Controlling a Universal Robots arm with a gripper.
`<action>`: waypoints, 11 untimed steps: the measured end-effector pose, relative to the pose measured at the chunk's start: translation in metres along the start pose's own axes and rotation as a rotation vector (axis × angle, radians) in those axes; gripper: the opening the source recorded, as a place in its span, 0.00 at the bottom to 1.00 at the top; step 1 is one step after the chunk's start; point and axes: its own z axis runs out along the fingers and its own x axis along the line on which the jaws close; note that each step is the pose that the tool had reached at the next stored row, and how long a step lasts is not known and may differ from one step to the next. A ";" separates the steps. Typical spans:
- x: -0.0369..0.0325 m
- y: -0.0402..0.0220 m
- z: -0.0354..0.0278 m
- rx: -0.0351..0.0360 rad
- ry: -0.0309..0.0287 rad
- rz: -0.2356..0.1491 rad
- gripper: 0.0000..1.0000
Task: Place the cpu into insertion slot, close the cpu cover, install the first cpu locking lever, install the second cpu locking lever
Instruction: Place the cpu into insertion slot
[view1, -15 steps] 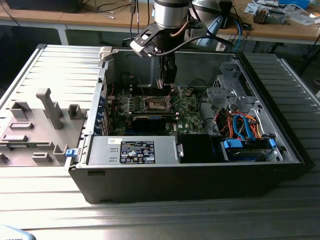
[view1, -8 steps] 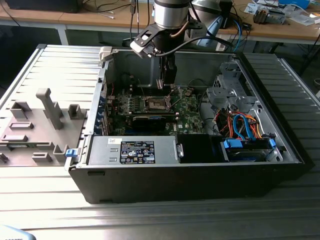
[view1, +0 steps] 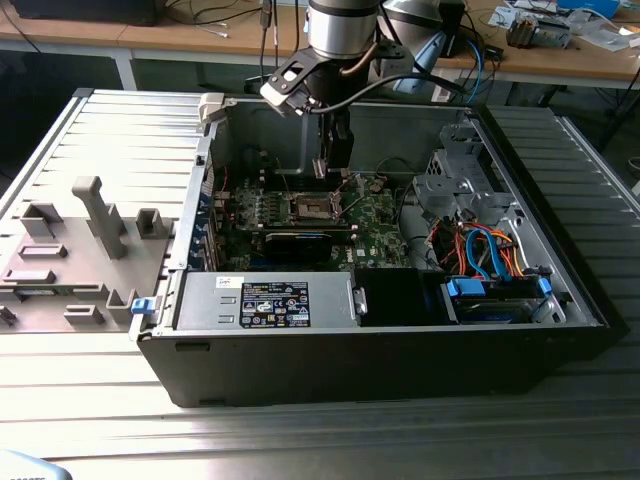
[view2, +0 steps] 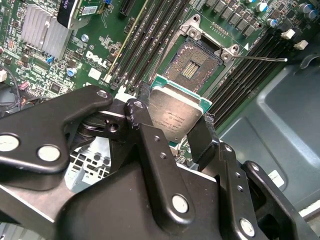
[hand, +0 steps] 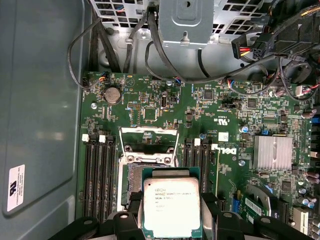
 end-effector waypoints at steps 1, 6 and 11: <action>0.0000 0.0000 0.0001 0.0000 0.0001 0.000 0.55; 0.0001 0.0000 0.0026 0.0000 0.0000 0.000 0.55; 0.0001 -0.0001 0.0046 0.0000 0.0000 0.000 0.55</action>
